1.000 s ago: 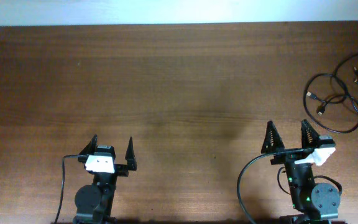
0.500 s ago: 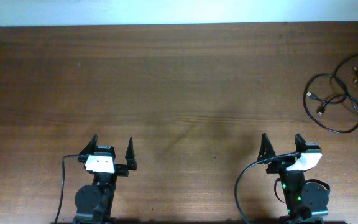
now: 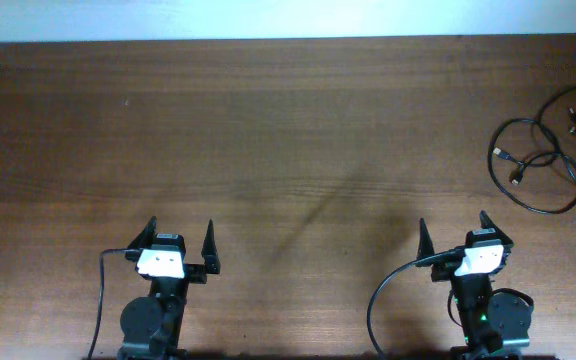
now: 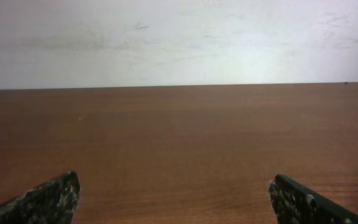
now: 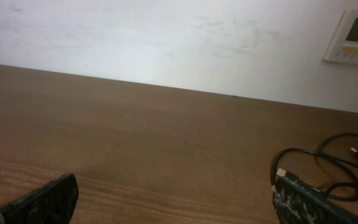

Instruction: Untangle cables

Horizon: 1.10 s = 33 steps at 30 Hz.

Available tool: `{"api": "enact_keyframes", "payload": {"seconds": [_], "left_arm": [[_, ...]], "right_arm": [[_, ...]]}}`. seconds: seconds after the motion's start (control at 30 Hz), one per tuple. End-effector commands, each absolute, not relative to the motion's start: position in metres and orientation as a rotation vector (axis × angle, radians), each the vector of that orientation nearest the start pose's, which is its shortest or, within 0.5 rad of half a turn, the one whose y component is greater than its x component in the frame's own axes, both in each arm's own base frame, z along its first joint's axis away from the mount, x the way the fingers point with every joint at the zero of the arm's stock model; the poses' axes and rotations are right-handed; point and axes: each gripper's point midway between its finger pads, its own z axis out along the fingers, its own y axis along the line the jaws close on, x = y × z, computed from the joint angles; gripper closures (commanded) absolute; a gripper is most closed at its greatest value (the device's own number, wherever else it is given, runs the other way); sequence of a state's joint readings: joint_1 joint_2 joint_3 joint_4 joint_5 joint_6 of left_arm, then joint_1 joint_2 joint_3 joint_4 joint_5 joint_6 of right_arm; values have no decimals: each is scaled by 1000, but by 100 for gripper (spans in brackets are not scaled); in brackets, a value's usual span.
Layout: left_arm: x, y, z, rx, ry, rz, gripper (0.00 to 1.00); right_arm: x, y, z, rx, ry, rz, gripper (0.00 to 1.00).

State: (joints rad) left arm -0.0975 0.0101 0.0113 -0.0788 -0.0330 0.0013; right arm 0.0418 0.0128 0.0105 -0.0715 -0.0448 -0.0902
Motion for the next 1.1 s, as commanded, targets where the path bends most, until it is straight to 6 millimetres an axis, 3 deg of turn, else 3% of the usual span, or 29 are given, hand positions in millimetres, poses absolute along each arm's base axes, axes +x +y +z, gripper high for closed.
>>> {"api": "enact_keyframes", "payload": {"seconds": [0.0,1.07], "left_arm": [[245,-17,156,67,1649,-33,1],[245,-17,156,67,1649,-33,1]], "right_arm": [[245,21,157,-164,1635,15,1],[245,20,157,-160,1636,8,1]]}}
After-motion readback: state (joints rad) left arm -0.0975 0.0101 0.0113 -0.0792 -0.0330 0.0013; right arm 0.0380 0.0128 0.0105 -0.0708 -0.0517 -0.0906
